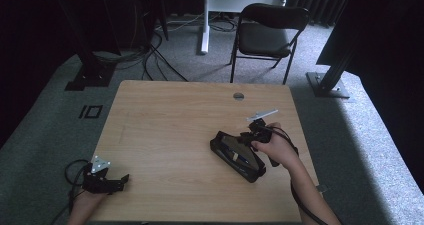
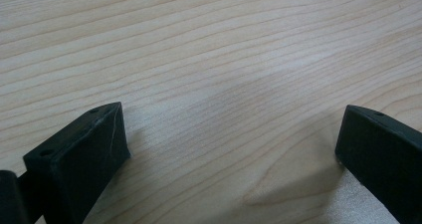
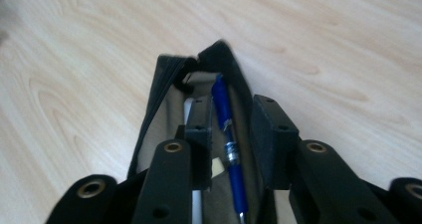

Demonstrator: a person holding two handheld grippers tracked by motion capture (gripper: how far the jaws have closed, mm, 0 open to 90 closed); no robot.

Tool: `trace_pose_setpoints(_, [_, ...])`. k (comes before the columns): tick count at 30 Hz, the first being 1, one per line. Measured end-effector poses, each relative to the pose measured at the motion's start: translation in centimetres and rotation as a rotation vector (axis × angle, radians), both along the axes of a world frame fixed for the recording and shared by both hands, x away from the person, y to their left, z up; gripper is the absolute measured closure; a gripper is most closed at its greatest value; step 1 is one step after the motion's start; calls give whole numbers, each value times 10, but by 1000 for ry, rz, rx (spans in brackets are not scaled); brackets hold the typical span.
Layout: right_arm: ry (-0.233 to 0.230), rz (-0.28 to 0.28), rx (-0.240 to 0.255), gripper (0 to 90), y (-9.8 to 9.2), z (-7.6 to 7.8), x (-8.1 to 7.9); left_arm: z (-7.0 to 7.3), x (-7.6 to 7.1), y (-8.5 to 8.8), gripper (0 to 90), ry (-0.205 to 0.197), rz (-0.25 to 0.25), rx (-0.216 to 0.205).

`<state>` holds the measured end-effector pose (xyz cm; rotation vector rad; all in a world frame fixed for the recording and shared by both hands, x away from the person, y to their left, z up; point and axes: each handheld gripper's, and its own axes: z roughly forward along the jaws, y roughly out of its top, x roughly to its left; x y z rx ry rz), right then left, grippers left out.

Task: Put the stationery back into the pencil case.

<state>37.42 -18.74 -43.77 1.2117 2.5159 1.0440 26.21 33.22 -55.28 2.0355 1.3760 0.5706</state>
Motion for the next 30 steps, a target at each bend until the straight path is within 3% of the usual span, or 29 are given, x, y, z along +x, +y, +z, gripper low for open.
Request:
trace_pose_setpoints(13, [-33,-84,29,630,-18,-8,11,0,0,0,2,0,0,0])
trace_pose_setpoints(18, [-43,-131,75,591,-24,-13,14,0,0,0,2,0,0,0])
trace_pose_setpoints(30, [-72,-187,64,506,-33,-24,18,0,0,0,2,0,0,0])
